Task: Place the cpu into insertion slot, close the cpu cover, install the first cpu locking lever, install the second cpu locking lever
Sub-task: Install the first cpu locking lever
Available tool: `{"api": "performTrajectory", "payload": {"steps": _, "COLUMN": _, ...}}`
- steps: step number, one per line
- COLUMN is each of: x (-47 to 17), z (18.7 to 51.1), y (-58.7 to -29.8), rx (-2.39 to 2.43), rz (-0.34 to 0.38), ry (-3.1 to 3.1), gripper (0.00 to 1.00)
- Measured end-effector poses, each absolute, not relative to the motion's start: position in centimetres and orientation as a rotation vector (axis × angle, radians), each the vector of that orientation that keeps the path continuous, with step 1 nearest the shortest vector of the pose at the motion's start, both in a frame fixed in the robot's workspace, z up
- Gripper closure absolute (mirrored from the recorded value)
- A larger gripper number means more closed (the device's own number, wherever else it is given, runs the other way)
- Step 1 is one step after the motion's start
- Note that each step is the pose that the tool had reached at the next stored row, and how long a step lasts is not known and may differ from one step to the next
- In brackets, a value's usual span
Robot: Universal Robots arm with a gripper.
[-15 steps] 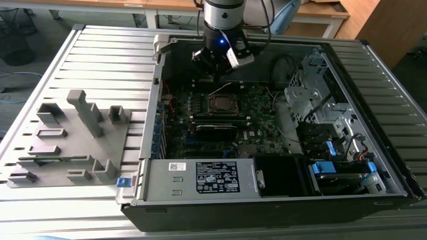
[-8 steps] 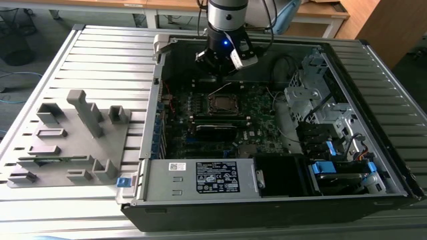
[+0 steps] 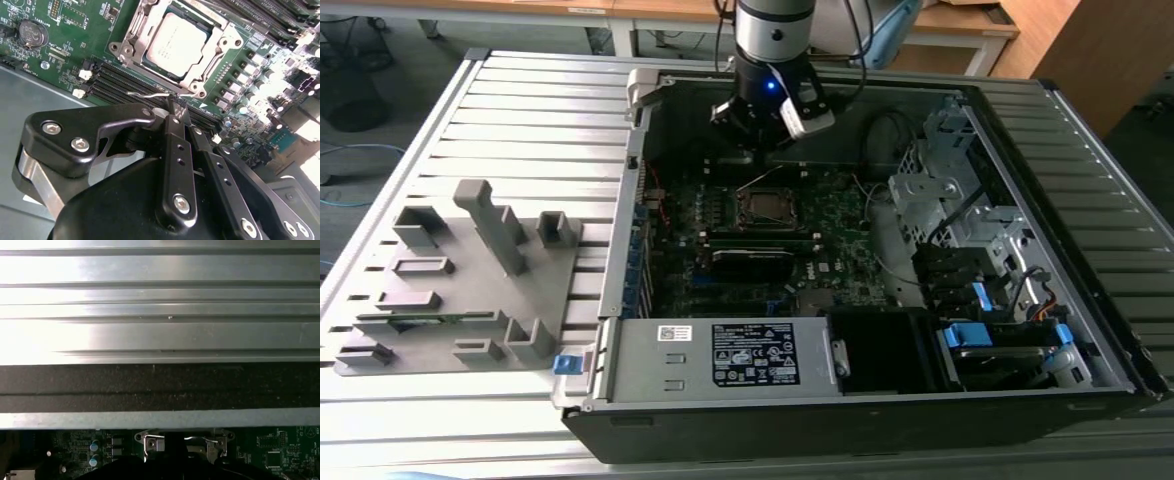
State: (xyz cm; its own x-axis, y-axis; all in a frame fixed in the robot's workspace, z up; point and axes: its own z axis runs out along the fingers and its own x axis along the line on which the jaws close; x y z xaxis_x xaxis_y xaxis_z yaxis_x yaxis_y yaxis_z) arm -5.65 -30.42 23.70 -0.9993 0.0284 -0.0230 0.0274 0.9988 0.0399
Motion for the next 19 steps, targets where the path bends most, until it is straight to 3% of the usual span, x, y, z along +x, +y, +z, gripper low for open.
{"api": "performTrajectory", "payload": {"steps": 8, "x": -5.64, "z": 23.45, "y": -30.42, "rx": 0.044, "rz": 0.067, "ry": 3.117, "gripper": 0.89}}
{"api": "performTrajectory", "payload": {"steps": 13, "x": -5.64, "z": 23.45, "y": -30.42, "rx": 0.044, "rz": 0.128, "ry": 3.116, "gripper": 0.89}}
{"api": "performTrajectory", "payload": {"steps": 19, "x": -5.64, "z": 23.37, "y": -30.74, "rx": 0.059, "rz": 0.143, "ry": 3.114, "gripper": 0.89}}
